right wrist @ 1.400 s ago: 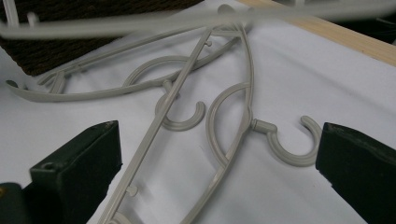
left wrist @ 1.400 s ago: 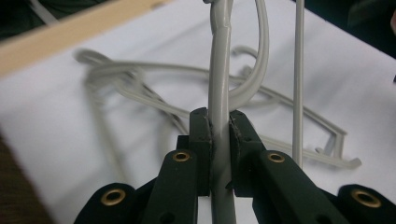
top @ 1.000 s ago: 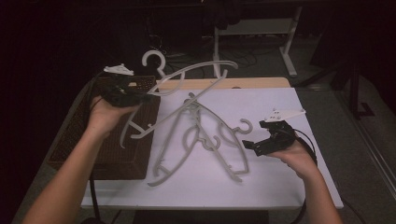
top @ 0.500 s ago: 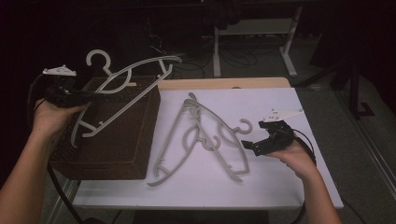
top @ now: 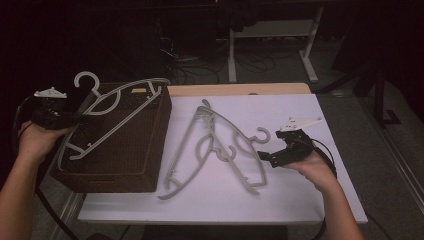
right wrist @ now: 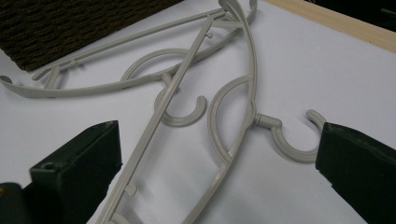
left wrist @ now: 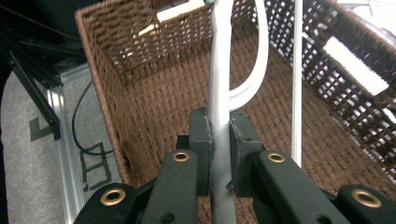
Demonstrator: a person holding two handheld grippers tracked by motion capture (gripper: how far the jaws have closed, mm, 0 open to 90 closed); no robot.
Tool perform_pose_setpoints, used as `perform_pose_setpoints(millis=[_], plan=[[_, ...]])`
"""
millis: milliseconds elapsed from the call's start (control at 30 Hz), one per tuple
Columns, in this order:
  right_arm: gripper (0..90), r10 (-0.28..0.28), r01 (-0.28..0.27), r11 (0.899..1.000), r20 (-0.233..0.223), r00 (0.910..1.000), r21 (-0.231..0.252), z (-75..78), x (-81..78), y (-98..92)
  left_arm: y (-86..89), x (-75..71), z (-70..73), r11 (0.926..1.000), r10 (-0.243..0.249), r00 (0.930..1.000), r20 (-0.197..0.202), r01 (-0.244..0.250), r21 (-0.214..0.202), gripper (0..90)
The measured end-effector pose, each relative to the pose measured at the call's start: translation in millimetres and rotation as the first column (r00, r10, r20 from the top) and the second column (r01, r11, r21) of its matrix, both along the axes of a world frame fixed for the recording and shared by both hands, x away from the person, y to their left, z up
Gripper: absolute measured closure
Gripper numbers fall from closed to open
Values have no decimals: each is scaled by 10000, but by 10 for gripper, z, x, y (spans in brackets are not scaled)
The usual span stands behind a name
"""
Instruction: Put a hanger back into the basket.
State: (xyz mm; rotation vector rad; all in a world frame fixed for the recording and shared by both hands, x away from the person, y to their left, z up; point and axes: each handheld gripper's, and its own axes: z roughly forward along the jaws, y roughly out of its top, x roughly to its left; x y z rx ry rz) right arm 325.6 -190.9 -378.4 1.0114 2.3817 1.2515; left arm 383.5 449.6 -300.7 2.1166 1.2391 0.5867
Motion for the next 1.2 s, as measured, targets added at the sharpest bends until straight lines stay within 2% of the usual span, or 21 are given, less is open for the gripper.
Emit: perform_pose_setpoints(millis=[67,167,233,267,333,367,400,500,567,600,767,833,900,933,967,1000,1067,1200], plan=[[2,5,-5,10000,-8,10000,-7,-3,0,2,8,8,-41,9999,89,9999,-73,-89,106,816],[2,-2,2,10000,-20,10000,0,-4,0,0,44,23,-90,9997,206,9997,-131,-207,-117,816],[2,-3,3,10000,-25,10000,-2,-5,0,-1,44,23,-90,9997,206,9997,-131,-207,-117,816],[2,-4,4,10000,-39,10000,4,-8,1,-4,96,26,-98,9985,475,9989,-12,-475,-282,816],[2,-15,15,10000,-52,10000,-4,-11,1,-7,125,24,-101,9976,652,9979,13,-652,-214,816],[2,-15,15,10000,-52,10000,-4,-11,1,-7,125,24,-101,9976,652,9979,13,-652,-214,815],[2,-18,18,10000,-51,10000,15,-10,1,-7,137,28,-133,9981,567,9982,-189,-572,-240,815],[2,-6,6,10000,-46,10000,-4,-10,4,-4,131,29,-178,9982,564,9980,-273,-570,-209,812],[2,-7,6,10000,-53,10000,-16,-10,2,-1,143,31,-215,9971,546,9980,-307,-561,-518,788],[2,-6,6,10000,-51,10000,-15,-10,1,-1,155,29,-225,9954,593,9979,-263,-611,-744,740],[2,5,-5,10000,-37,10000,8,-7,1,-1,182,20,-219,9906,632,9978,-191,-651,-1205,626],[2,3,-3,10000,-47,10000,4,-7,1,-1,162,11,-202,9868,527,9985,-129,-541,-1526,581],[2,10,-10,10000,-46,10000,2,-7,1,-1,150,8,-195,9857,453,9989,-107,-465,-1617,531],[2,7,-7,10000,-41,10000,15,-5,1,-2,99,-2,-180,9798,205,9998,-38,-208,-1989,511],[2,11,-11,10000,-41,10000,13,-5,1,-2,55,-9,-172,9770,52,10000,38,-42,-2131,485],[2,11,-11,10000,-38,10000,17,-4,1,-2,55,-9,-172,9770,52,10000,38,-42,-2131,469],[2,23,-23,10000,-29,10000,20,-3,0,-2,-59,-16,-163,9679,-390,9992,91,400,-2483,439],[2,44,-44,10000,-28,10000,35,1,-3,-4,-251,-27,-151,9586,-961,9952,168,971,-2678,384]])
